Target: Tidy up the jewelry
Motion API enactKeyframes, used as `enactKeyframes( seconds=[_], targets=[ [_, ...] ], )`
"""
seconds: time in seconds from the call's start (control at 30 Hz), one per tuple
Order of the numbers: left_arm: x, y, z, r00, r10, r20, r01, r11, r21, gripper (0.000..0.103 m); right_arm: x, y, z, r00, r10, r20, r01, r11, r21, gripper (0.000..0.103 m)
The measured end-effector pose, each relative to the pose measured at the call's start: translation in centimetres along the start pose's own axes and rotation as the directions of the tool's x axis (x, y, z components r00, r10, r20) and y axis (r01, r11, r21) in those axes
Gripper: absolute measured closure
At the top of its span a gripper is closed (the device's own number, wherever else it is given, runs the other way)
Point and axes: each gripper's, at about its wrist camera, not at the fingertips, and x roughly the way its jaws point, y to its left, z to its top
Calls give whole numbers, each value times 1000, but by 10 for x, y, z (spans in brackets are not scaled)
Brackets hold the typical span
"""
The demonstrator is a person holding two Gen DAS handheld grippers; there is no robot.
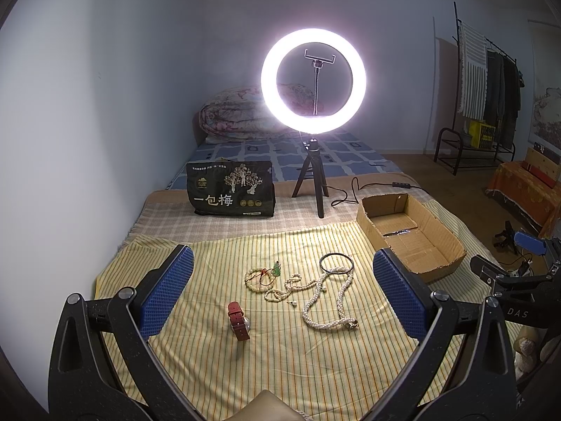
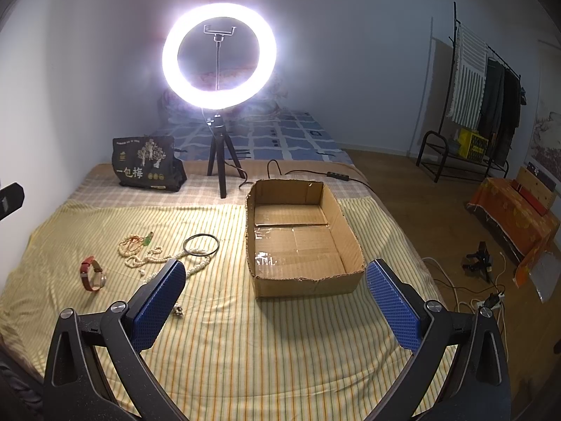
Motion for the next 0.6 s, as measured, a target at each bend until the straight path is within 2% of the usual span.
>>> enactKeyframes(
  seconds=[0.3,0.6],
  targets=[
    [1,2,6,1000,9,-12,-9,1000,-4,0,2,1,-2,1000,4,-3,-4,1000,-1,1],
    [4,7,-1,999,27,-22,-27,1000,-9,0,5,7,-3,1000,3,-15,-3,1000,-19,1]
  ],
)
